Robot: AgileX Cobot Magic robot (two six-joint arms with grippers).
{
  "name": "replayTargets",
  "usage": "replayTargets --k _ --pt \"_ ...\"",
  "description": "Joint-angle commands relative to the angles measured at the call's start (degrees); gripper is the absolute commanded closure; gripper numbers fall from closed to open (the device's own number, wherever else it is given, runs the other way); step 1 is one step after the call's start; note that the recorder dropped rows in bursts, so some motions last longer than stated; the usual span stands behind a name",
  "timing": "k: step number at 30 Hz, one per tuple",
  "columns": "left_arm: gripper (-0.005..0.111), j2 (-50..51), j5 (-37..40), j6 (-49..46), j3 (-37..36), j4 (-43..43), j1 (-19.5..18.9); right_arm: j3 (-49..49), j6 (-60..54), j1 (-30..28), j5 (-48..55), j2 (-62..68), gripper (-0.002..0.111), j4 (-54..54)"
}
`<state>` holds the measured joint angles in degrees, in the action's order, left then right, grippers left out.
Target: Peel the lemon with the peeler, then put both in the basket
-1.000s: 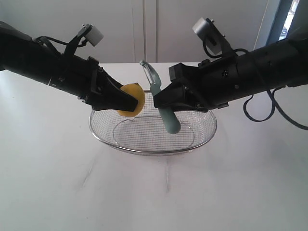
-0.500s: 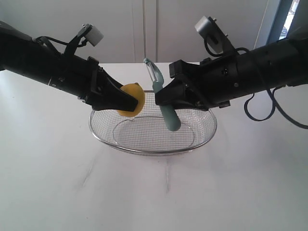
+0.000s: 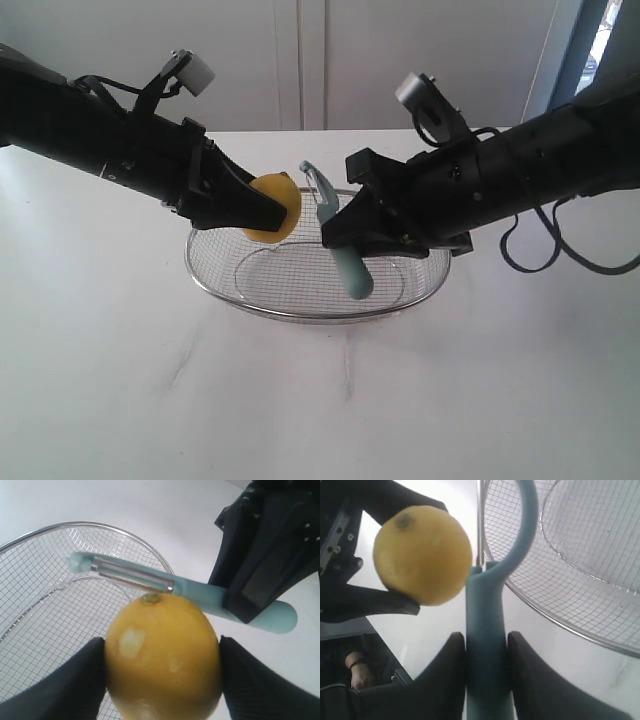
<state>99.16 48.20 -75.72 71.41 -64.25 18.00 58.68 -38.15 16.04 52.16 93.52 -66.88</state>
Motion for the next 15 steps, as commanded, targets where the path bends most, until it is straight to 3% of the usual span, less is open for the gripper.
replayTargets --k 1,15 --pt "0.107 -0.5 1.3 -0.1 -0.3 -1.7 -0.2 0.1 1.1 0.0 1.5 1.9 0.108 -0.3" --pt "0.107 -0.5 1.3 -0.1 -0.3 -1.7 -0.2 0.1 1.0 1.1 4.4 2.8 0.108 -0.3"
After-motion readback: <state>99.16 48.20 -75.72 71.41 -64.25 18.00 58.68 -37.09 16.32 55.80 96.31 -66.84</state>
